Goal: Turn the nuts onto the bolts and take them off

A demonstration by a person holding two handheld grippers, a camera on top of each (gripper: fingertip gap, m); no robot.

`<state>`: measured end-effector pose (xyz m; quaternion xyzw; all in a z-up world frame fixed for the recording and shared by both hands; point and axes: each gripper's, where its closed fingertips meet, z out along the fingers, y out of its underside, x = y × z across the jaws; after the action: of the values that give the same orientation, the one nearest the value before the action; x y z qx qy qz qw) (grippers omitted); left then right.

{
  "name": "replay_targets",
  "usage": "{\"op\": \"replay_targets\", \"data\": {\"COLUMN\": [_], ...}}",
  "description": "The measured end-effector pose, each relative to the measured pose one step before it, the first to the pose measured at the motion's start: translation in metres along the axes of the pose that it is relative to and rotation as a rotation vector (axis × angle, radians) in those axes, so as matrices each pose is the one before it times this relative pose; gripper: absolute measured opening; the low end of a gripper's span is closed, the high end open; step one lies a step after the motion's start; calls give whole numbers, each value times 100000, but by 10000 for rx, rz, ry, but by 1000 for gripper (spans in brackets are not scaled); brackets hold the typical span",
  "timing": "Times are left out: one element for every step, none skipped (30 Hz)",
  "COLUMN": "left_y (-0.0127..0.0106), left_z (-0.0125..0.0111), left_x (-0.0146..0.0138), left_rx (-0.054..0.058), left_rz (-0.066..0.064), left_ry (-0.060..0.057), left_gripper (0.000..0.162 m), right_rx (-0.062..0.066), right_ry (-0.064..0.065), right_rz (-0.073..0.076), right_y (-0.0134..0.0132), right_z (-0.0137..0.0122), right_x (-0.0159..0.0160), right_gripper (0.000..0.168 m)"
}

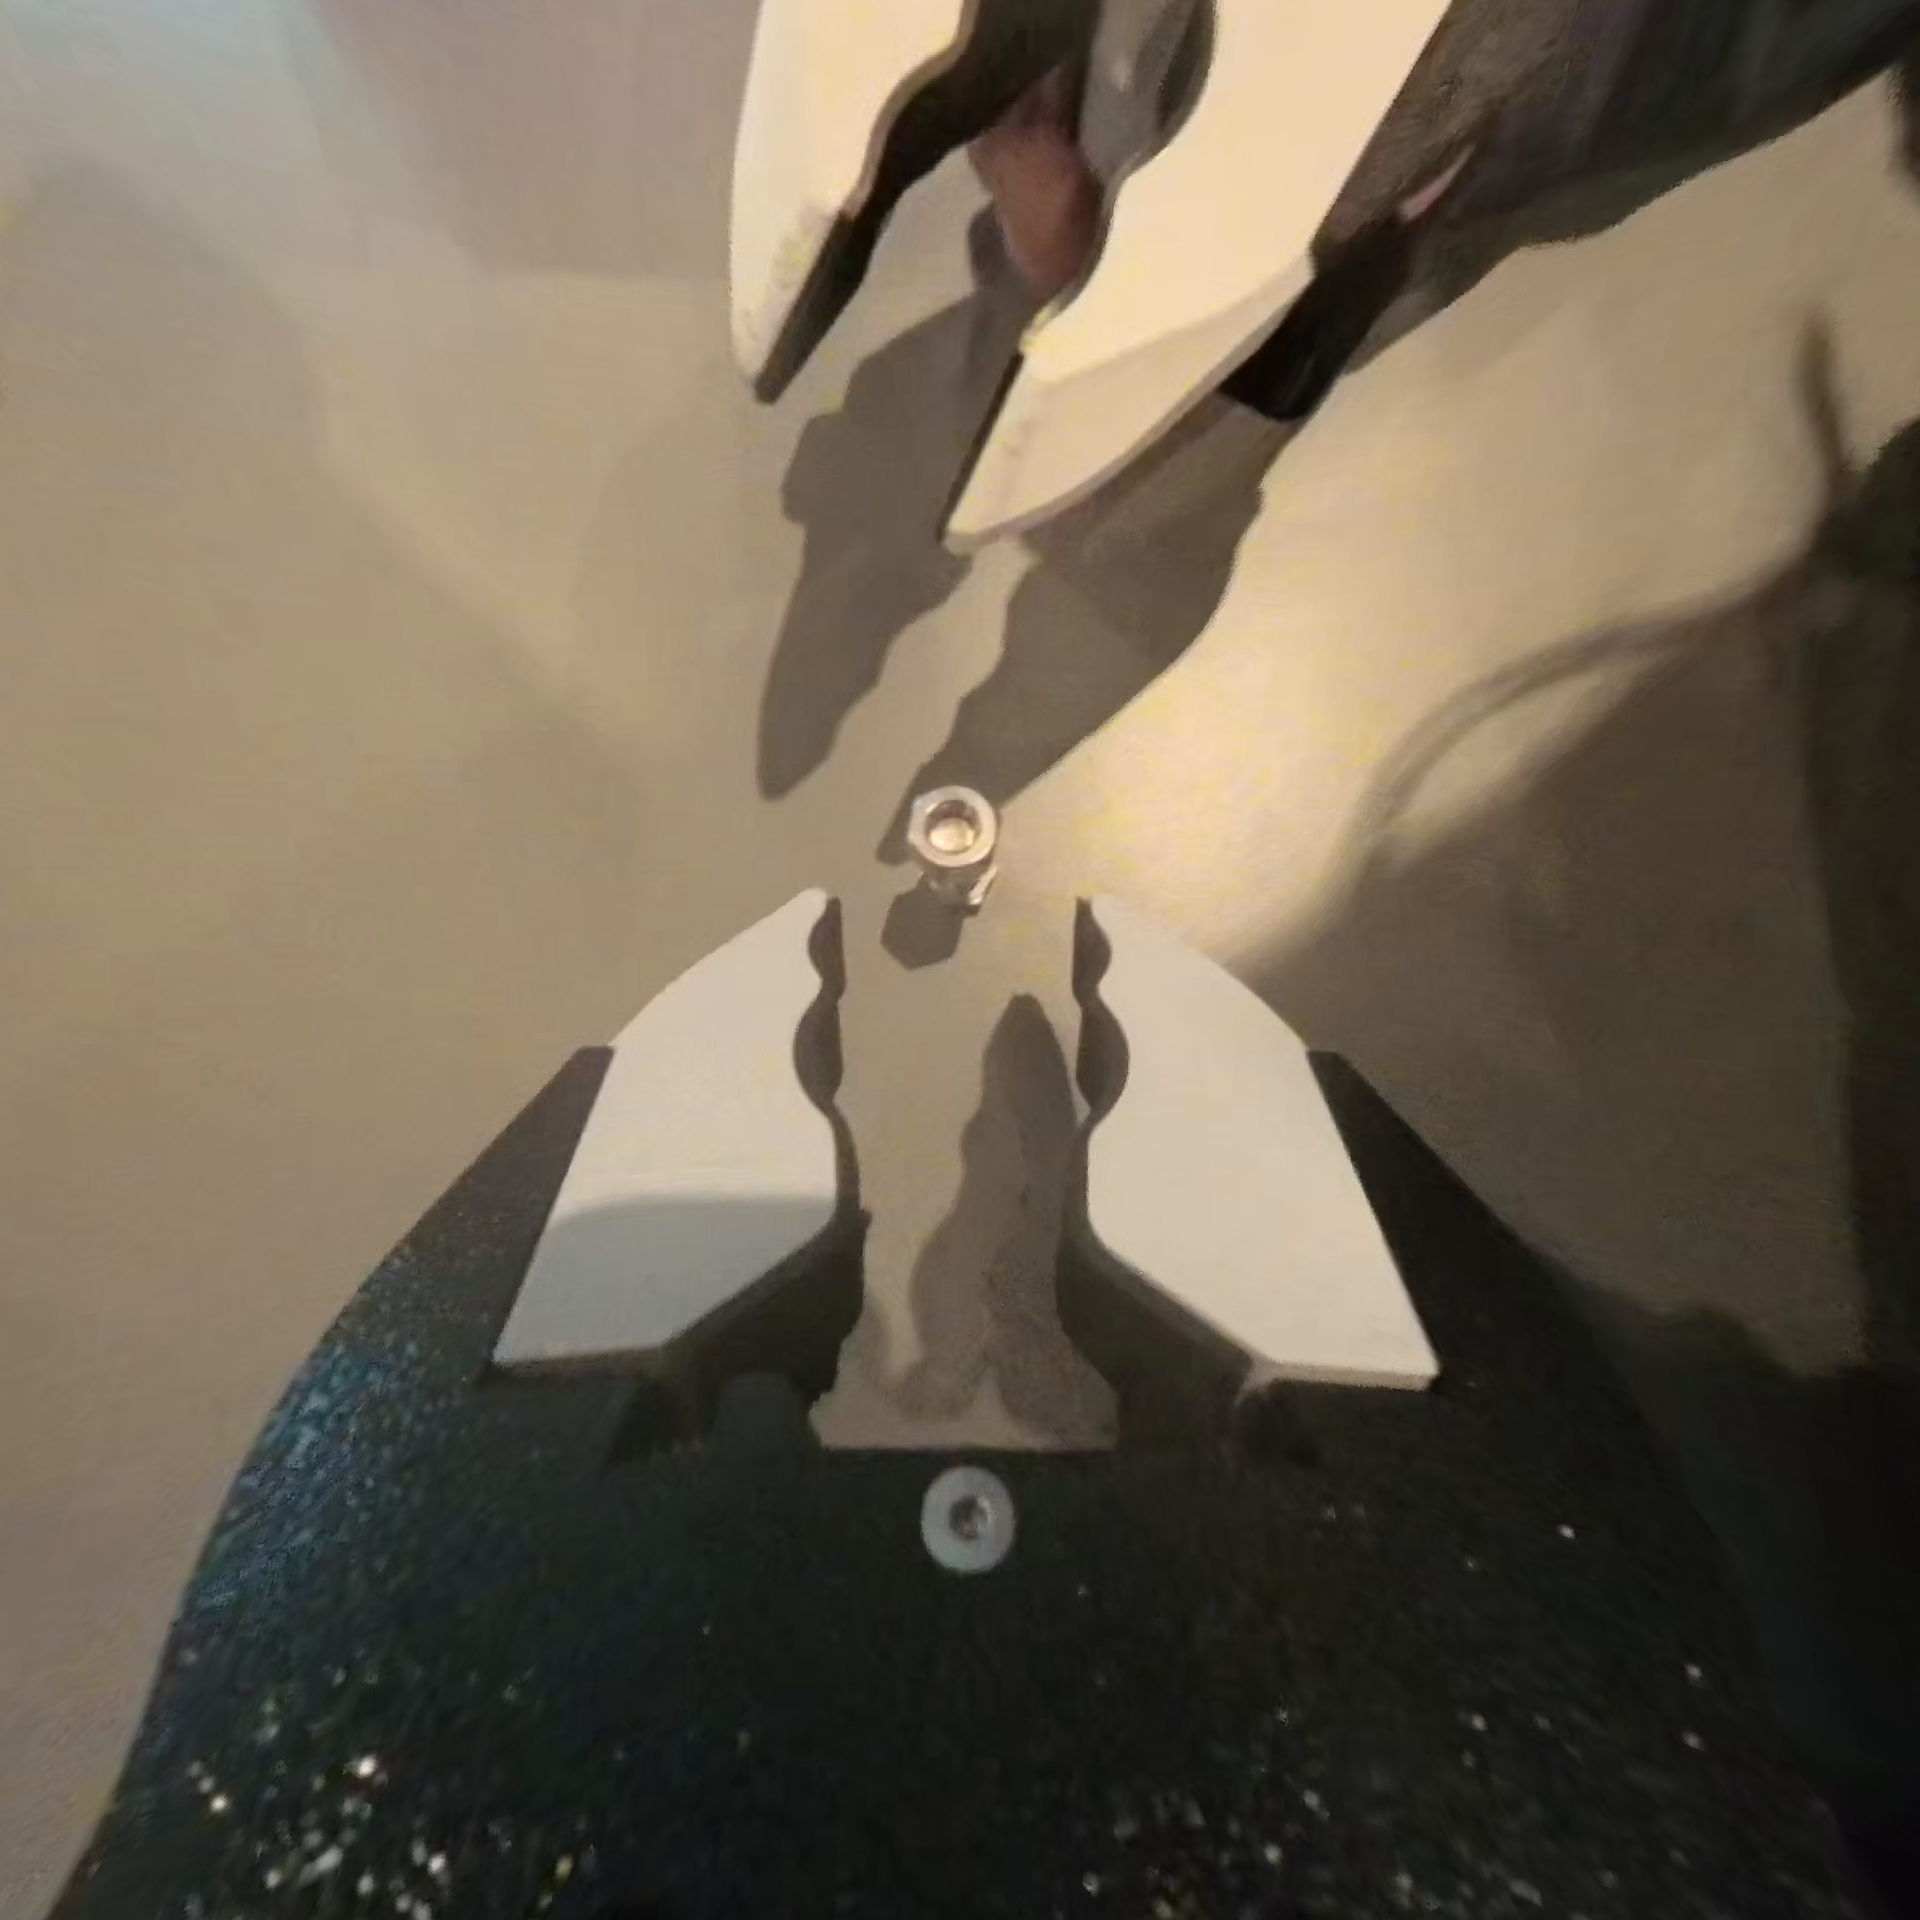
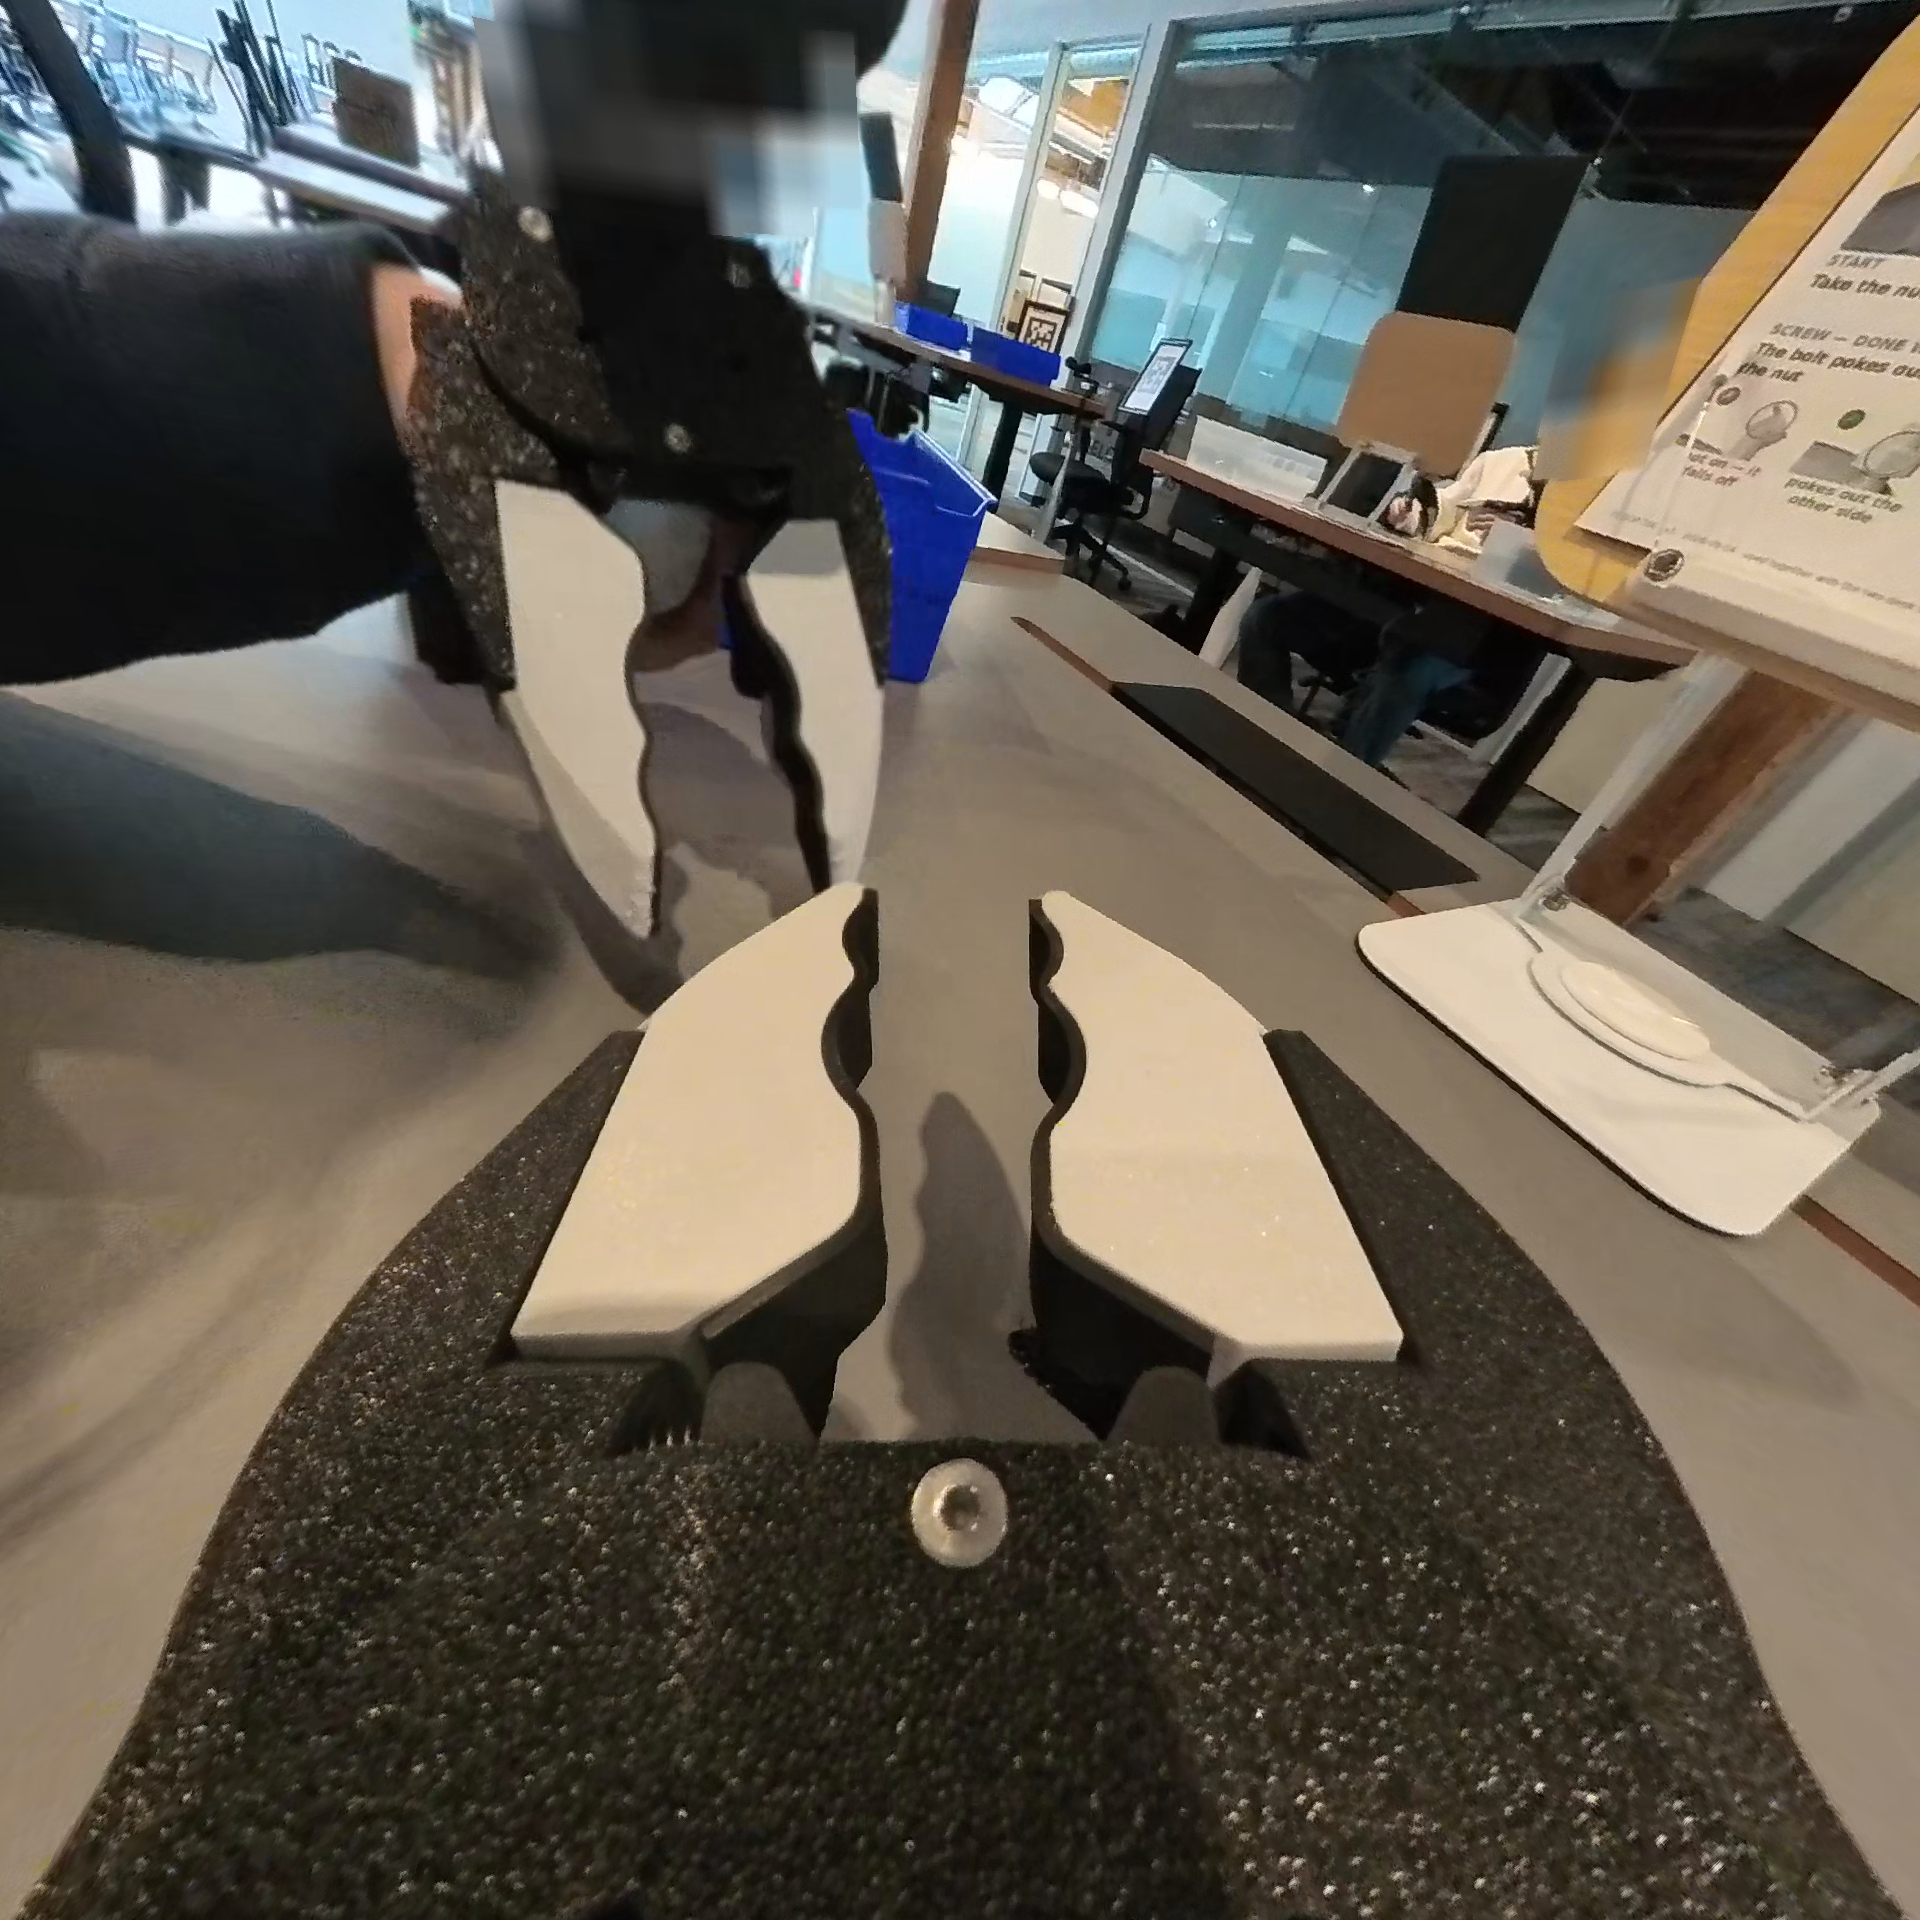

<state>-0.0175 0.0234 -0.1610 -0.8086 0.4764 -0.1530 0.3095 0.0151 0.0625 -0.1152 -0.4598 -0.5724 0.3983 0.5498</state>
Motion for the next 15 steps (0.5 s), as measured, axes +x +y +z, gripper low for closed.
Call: {"op": "replay_targets", "data": {"left_y": [356,680,698,335,-50,-240,-213,-88,109,181,205,67,-137,-189,-133], "left_z": [295,425,496,473,380,282,201,141,148,178,215,180,100,56,80], "left_x": [254,37,-166,-39,61,40,-46,-128,-120,-53,-10,13,27,49,-32], "left_rx": [168,-154,-256,-50,171,247,205,93,-46,-118,-139,-64,75,100,83], "left_rz": [-25,-6,101,188,113,9,-4,23,52,56,53,75,88,50,-5], "left_ry": [147,27,-90,-2,117,156,142,91,105,133,137,122,98,112,78], "left_gripper": [41,41,41,41,39,36,35,33,31,31,31,31,31,31,32], "right_rx": [-7,-8,-14,-1,6,3,10,13,1,-1,14,6,5,5,-6], "right_ry": [3,-1,15,25,7,-22,-47,-70,-67,-42,-29,-11,-10,3,6], "right_rz": [4,-2,-4,-8,-7,-3,-8,-10,-7,-7,-6,-3,1,4,7], "right_y": [21,19,16,12,-11,-4,-3,-19,8,-1,-20,-8,-3,-4,11], "right_z": [27,15,20,0,4,-8,8,8,11,19,9,4,4,4,16], "right_x": [16,-3,21,36,4,-26,-58,-94,-84,-50,-43,-13,-4,11,22], "right_gripper": [27,27,27,27,27,27,27,27,27,27,27,27,28,28,28]}}
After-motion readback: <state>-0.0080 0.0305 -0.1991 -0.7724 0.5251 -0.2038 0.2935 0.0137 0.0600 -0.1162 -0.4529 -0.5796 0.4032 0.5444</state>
